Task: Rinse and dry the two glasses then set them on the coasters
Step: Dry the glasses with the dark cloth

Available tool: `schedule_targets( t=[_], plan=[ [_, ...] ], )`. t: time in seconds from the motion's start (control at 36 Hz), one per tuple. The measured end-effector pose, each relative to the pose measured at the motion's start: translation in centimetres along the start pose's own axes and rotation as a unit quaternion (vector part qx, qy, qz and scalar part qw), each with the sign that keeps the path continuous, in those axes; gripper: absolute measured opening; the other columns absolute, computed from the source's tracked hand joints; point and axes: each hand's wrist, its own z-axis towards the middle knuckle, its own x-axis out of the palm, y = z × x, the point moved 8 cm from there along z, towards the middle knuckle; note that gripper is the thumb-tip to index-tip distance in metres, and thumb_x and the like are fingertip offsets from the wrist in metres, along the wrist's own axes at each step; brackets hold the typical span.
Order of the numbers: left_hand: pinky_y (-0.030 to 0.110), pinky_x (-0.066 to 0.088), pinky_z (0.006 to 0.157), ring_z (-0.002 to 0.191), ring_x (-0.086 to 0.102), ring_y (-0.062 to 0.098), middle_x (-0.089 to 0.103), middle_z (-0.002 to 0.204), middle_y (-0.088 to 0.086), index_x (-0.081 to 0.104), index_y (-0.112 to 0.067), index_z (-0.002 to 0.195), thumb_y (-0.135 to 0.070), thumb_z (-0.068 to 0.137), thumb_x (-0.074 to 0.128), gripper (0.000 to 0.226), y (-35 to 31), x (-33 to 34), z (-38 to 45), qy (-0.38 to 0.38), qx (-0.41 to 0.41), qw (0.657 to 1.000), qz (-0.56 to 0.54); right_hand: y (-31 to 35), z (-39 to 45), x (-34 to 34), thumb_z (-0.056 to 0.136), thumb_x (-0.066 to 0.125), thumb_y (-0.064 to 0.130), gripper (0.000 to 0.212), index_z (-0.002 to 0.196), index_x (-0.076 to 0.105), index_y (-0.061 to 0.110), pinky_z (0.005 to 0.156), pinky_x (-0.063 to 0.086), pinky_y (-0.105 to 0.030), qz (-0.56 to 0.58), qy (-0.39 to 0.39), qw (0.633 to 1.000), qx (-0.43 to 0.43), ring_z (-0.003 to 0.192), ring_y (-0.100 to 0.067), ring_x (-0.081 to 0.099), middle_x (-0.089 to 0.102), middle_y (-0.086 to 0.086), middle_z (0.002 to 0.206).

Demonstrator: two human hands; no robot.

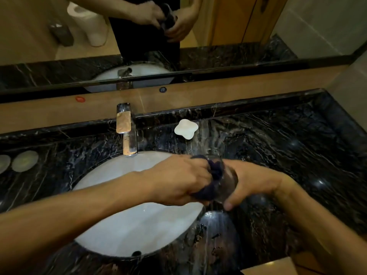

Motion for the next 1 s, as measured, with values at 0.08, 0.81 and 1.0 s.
schedule_targets(
  t=[0.08,0.81,1.0],
  plan=[
    [0.040,0.052,0.073,0.102,0.055,0.020,0.067,0.093,-0.003,0.066,-0.017,0.087,-0.036,0.093,0.057,0.022,-0.9,0.0,0.3,0.017,0.080,0.994,0.071,-0.4,0.6,0.4,0.056,0.090,0.015,0.063,0.112,0.063,0.011,0.092,0.053,-0.030,-0.094,-0.013,0.995,-0.005,0.099,-0.016,0.067,0.072,-0.002,0.105],
    [0.035,0.051,0.055,0.091,0.059,0.018,0.066,0.087,-0.005,0.065,-0.021,0.084,-0.053,0.090,0.052,0.035,1.6,0.1,0.7,-0.039,-0.042,0.996,0.075,-0.4,-0.8,-1.5,0.060,0.088,0.026,0.066,0.117,0.055,0.028,0.088,0.054,-0.029,-0.167,-0.274,0.946,-0.036,0.100,-0.007,0.064,0.067,0.012,0.112],
    [0.025,0.031,0.048,0.047,0.040,0.005,0.047,0.051,-0.009,0.046,-0.023,0.054,-0.046,0.081,0.074,0.045,4.6,0.8,0.8,-0.178,-0.368,0.879,-0.246,1.0,-1.6,-1.4,0.079,0.059,0.031,0.054,0.130,0.047,0.017,0.091,0.047,-0.037,-0.275,-0.505,0.816,-0.067,0.110,-0.022,0.051,0.059,-0.005,0.122]
  ],
)
